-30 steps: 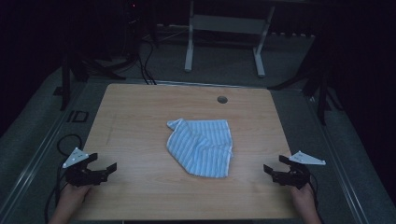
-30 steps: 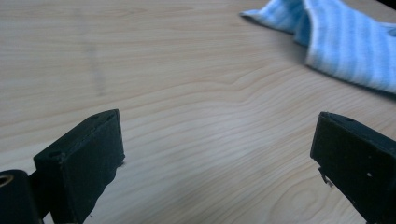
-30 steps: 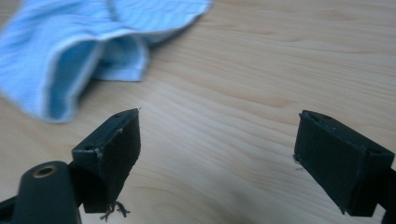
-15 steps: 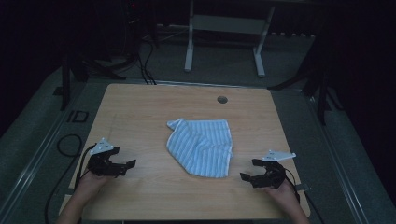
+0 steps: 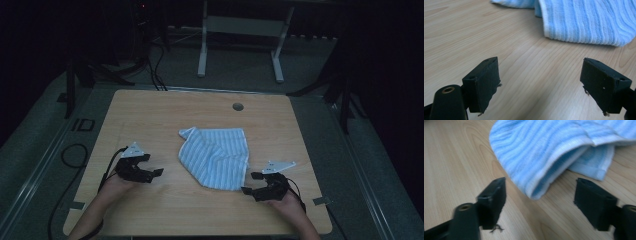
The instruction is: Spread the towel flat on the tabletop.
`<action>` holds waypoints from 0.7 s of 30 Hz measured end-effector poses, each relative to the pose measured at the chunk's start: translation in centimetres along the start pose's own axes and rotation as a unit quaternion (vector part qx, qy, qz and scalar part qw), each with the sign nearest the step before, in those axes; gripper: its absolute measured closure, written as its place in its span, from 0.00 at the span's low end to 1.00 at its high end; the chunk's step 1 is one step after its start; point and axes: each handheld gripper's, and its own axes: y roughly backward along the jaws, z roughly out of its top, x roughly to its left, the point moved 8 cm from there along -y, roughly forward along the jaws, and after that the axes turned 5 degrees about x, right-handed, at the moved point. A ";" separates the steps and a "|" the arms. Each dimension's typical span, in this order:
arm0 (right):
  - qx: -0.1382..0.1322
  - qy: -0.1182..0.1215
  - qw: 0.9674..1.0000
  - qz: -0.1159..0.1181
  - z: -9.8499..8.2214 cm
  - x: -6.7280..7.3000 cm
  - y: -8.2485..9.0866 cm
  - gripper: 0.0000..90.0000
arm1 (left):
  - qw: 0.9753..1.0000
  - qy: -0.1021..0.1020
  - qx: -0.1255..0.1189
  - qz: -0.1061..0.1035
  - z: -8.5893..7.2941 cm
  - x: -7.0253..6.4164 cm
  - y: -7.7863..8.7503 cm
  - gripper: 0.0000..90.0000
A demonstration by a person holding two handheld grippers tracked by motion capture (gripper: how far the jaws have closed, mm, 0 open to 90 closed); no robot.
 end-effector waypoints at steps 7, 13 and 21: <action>0.021 0.027 0.999 -0.001 0.5 0.3 -1.0 0.53 | 0.999 -0.025 0.022 -0.026 1.9 -0.6 -2.7 0.27; 0.038 0.043 0.998 -0.004 0.5 0.4 -1.3 0.81 | 0.998 -0.032 0.029 -0.036 3.6 -0.9 -4.8 0.31; 0.045 0.051 0.998 -0.008 0.2 0.3 -1.2 0.96 | 0.997 -0.048 0.033 -0.056 5.5 -1.4 -6.1 0.35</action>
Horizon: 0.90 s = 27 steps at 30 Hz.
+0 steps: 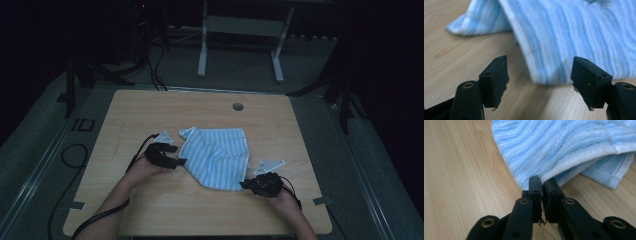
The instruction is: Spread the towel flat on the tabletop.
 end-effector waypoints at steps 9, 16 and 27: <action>0.002 0.004 1.000 -0.011 0.0 0.0 0.2 0.97 | 0.999 -0.036 0.024 -0.011 0.0 -1.6 0.4 0.67; 0.000 0.002 1.000 -0.014 -0.2 0.2 0.8 0.97 | 0.999 -0.050 0.008 -0.014 -0.9 -3.2 2.5 0.93; -0.010 0.009 1.000 -0.020 -1.3 1.1 3.2 0.97 | 0.996 -0.078 0.016 -0.039 -3.3 -7.4 5.8 0.97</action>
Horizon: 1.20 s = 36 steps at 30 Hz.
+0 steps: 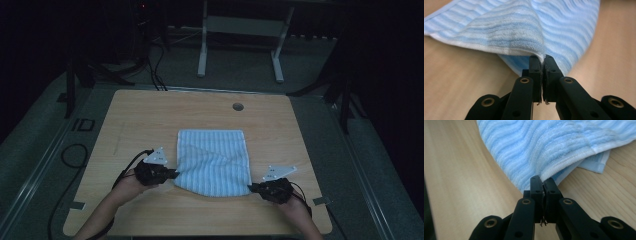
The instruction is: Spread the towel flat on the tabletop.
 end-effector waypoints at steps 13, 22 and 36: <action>-0.041 0.029 0.999 -0.015 3.8 0.2 3.5 0.97 | 1.000 0.001 -0.019 -0.006 2.6 -1.1 2.5 0.97; -0.042 0.007 0.998 -0.035 5.0 -1.8 2.7 0.97 | 0.995 0.073 -0.040 0.051 2.3 1.7 1.3 0.96; 0.018 -0.108 0.993 -0.055 4.3 -8.6 -3.7 0.96 | 0.987 0.130 0.007 0.097 1.7 7.5 -3.7 0.92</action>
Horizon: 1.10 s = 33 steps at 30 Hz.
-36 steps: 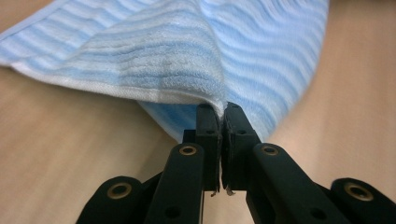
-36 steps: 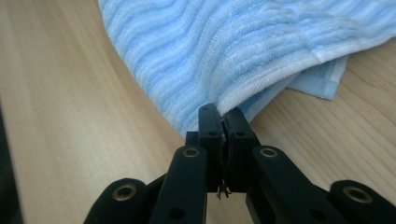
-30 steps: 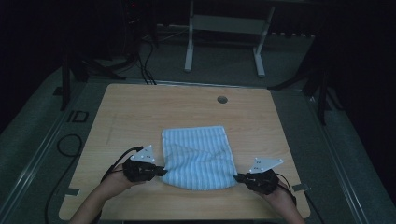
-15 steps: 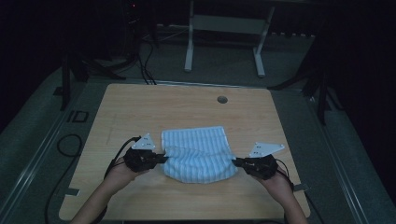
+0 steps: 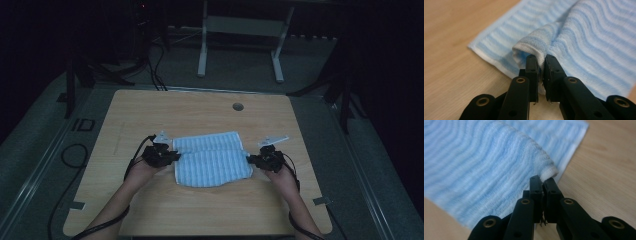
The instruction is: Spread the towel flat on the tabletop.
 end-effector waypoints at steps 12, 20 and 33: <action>0.004 -0.007 1.000 -0.015 -1.6 -0.2 2.6 0.59 | 1.000 -0.016 -0.013 -0.017 -1.9 -2.0 3.0 0.41; 0.010 0.008 1.000 0.002 -4.5 2.5 4.6 0.55 | 0.999 -0.034 0.012 -0.029 -5.1 -4.8 3.2 0.37; 0.020 0.054 0.998 0.007 -3.5 4.8 2.0 0.91 | 0.998 -0.052 0.013 -0.027 -3.8 -5.8 0.4 0.64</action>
